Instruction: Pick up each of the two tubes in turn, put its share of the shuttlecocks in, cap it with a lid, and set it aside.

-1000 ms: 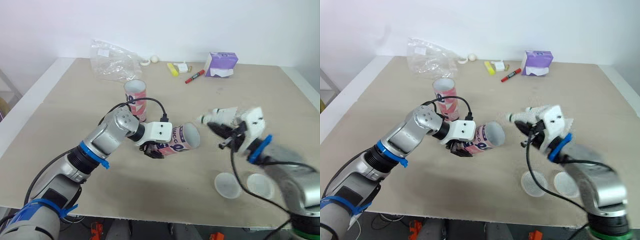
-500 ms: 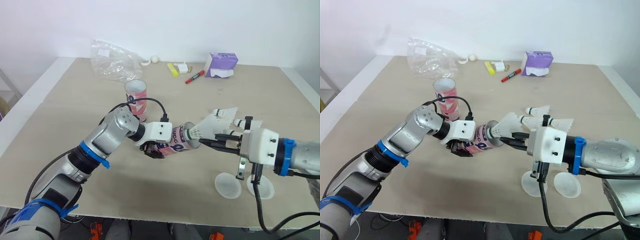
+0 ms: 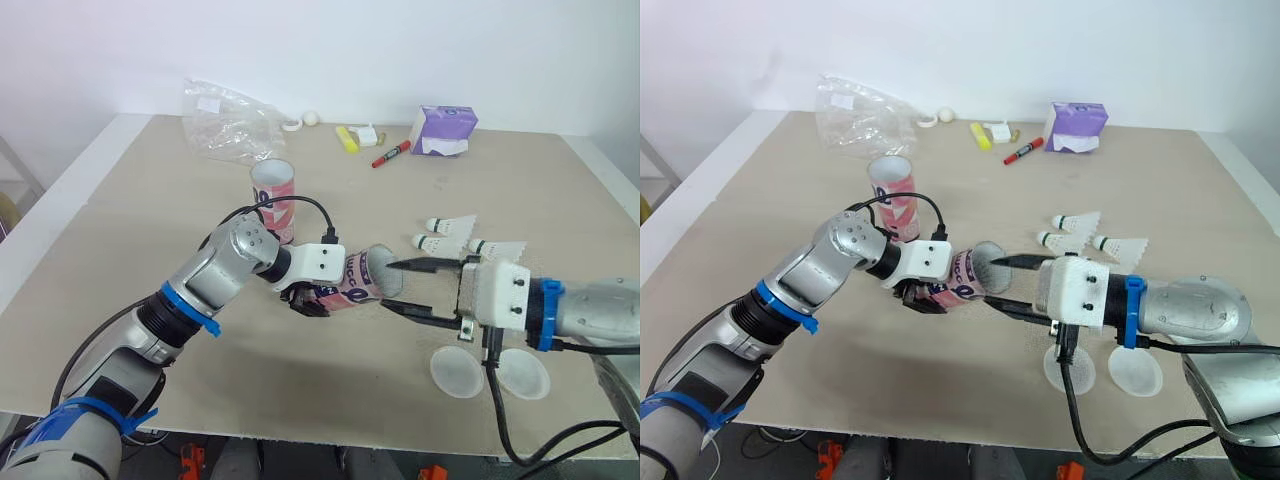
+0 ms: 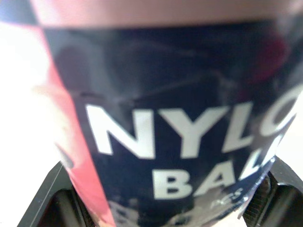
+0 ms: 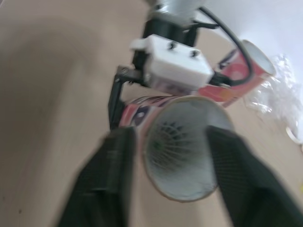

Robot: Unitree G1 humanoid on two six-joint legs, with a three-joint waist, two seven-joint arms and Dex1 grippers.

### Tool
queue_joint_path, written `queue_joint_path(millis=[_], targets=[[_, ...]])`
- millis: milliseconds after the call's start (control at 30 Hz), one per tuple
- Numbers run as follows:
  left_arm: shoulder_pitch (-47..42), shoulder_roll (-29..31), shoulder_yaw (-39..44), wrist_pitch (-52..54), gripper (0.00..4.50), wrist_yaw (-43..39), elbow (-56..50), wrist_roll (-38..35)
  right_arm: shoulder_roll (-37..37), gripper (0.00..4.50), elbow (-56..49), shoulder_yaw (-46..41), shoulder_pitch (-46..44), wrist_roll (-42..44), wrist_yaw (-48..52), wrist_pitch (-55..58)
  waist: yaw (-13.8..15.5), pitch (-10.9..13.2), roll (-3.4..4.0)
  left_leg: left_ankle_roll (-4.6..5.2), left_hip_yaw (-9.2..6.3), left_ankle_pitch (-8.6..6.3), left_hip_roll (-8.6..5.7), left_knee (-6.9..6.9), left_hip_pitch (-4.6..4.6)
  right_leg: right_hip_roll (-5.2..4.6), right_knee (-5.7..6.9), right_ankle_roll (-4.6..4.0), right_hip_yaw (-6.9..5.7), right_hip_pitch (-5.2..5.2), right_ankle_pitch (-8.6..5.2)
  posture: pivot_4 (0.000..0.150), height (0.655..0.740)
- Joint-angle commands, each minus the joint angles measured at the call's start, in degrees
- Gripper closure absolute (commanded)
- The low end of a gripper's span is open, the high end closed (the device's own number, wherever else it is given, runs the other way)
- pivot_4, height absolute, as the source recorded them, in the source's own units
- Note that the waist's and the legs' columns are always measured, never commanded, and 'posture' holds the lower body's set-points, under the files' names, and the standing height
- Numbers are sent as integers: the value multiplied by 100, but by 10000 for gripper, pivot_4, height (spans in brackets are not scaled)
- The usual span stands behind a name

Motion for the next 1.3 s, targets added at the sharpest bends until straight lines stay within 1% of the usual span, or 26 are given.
queue_joint_path(millis=[33, 100, 133, 200, 300, 367, 400, 500, 667, 900, 1300], targets=[[5, -41, -51, -28, 11287, 118, 115, 147, 238, 953, -46, -1027, 268, 806, -389, 518, 17, 0, -2, 0, 0, 0, 0, 0, 0, 0, 0, 0, 0, 0, 0, 1500, 7400], [17, -42, -49, -36, 11287, 120, 114, 149, 521, 953, 120, -1632, 535, 1352, -739, 936, 32, -1, -10, 0, -2, 0, 1, 0, -1, 0, 0, 0, -3, 3, -1, 1500, 7400], [21, -50, -48, -38, 11287, 123, 117, 148, 734, 953, 393, -2062, 816, 1614, -934, 1202, 36, -1, -11, 0, -1, 0, 0, 1, -1, 0, 0, 1, -1, 3, -1, 1500, 7400], [26, -68, -51, -44, 11287, 127, 127, 151, 1040, 953, 926, -2561, 1361, 1450, -1018, 1147, 80, -4, -23, 0, -3, 0, 0, 1, -1, -1, 0, 4, -3, 7, -4, 1500, 7400], [26, -84, -52, -47, 11287, 123, 131, 158, 1227, 953, 1282, -2850, 1796, 1304, -1081, 1026, 104, -3, -21, 0, -2, 0, -2, 2, -2, -1, -1, 4, -1, 7, -5, 1500, 7400], [11, -96, -52, -50, 11287, 122, 150, 163, 1408, 953, 1522, -3023, 1922, 1551, -1188, 1156, 92, -13, 20, 0, 0, 0, -1, 1, 1, -1, 0, 3, -1, 4, -5, 1500, 7400], [4, -102, -49, -54, 11287, 122, 159, 167, 1490, 953, 1656, -3052, 1972, 1513, -1247, 1115, 80, -15, 24, 1, 0, 0, -1, 1, 7, -1, 0, 2, -1, 6, -4, 1500, 7400], [5, -115, -41, -66, 11287, 114, 169, 177, 1680, 953, 2043, -2808, 2080, 1282, -1378, 1080, 64, -13, 21, 7, -1, 4, -1, 1, 12, -1, 1, -1, -2, 8, -2, 1500, 7400], [11, -131, -34, -74, 11287, 108, 173, 191, 1751, 953, 2214, -2317, 1945, 1209, -1395, 1128, 30, -17, 32, 7, 2, 4, -10, 2, 10, -13, 0, -1, -1, 10, -2, 1500, 7400], [17, -120, -17, -50, 11287, 109, 154, 205, 1919, 953, 2622, -1759, 1494, 1150, -1474, 1168, 24, -16, 29, 7, 2, 4, -11, 2, 5, -13, 0, 0, -2, 10, -2, 1500, 7400], [22, -89, 0, 6, 11287, 127, 115, 219, 1903, 953, 3805, -1368, 459, 880, -1446, 1059, 7, -15, 29, 8, 2, 5, -13, 2, 3, -14, 0, 1, -1, 11, -3, 1500, 7400]])
